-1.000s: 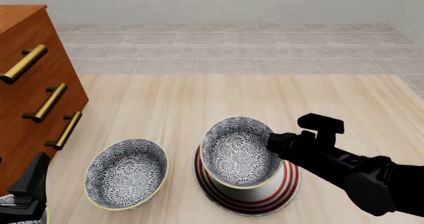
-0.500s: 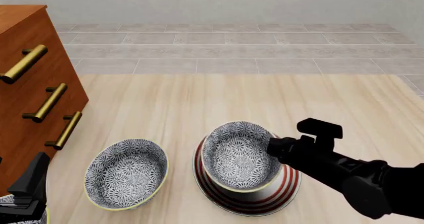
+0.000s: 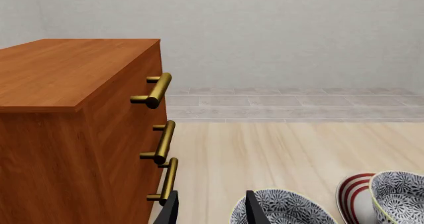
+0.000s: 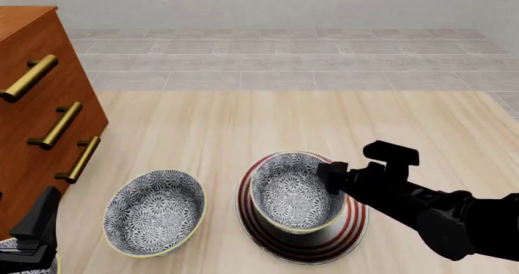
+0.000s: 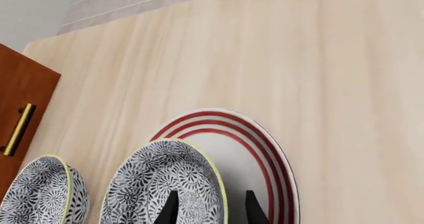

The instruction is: Pick up the bowl and put it in the front on the plate.

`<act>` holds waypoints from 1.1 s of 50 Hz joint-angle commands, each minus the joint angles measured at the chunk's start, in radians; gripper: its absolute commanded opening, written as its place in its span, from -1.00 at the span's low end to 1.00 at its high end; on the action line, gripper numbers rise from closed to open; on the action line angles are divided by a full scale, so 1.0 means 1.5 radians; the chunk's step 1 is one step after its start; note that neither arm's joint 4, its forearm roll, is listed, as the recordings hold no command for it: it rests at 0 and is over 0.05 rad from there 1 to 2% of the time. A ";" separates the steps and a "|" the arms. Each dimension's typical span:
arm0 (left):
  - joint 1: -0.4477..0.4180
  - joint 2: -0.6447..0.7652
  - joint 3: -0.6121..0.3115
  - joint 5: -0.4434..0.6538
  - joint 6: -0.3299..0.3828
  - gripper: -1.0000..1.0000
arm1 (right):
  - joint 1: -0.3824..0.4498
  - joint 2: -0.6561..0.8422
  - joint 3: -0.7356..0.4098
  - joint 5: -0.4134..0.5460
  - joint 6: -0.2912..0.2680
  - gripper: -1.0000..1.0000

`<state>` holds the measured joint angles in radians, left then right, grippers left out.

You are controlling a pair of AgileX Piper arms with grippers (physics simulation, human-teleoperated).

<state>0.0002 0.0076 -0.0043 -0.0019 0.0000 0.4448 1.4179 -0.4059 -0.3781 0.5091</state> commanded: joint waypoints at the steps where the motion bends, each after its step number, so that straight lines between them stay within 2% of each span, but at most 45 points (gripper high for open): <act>1: 0.000 0.000 0.000 0.000 0.000 1.00 | -0.011 -0.003 -0.007 0.006 -0.012 1.00; 4: 0.000 0.000 0.000 0.000 0.000 1.00 | -0.012 -0.005 -0.007 0.007 -0.013 1.00; 17: 0.000 0.000 0.000 0.000 0.000 1.00 | -0.026 -0.062 -0.055 0.079 -0.057 1.00; 26: 0.000 0.000 0.000 0.000 0.000 1.00 | -0.024 -0.079 -0.075 0.100 -0.068 1.00; 30: 0.000 0.000 0.000 0.000 0.000 1.00 | -0.020 -0.096 -0.088 0.105 -0.092 1.00; 32: 0.000 0.000 0.000 0.000 0.000 1.00 | -0.027 -0.096 -0.098 0.109 -0.118 1.00; 34: 0.000 0.000 0.000 0.000 0.000 1.00 | -0.028 -0.108 -0.101 0.103 -0.117 1.00; 36: 0.000 0.000 0.000 0.000 0.000 1.00 | -0.035 -0.109 -0.112 0.108 -0.144 1.00; 38: 0.000 0.000 0.000 0.000 0.000 1.00 | -0.038 -0.120 -0.110 0.098 -0.138 1.00; 40: 0.000 0.000 0.000 0.000 0.000 1.00 | -0.044 -0.124 -0.119 0.102 -0.161 1.00; 45: 0.000 0.000 0.000 0.000 0.000 1.00 | -0.040 -0.151 -0.113 0.088 -0.151 1.00; 48: 0.000 0.000 0.000 0.000 0.000 1.00 | -0.038 -0.168 -0.107 0.072 -0.173 1.00; 50: 0.000 0.000 0.000 0.000 0.000 1.00 | -0.033 -0.170 -0.106 0.071 -0.172 1.00; 55: 0.000 0.000 0.000 0.000 0.000 1.00 | -0.044 -0.189 -0.071 -0.001 -0.172 1.00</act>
<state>0.0002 0.0075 -0.0043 -0.0019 0.0000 0.3868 1.1913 -0.5513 -0.2837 0.2751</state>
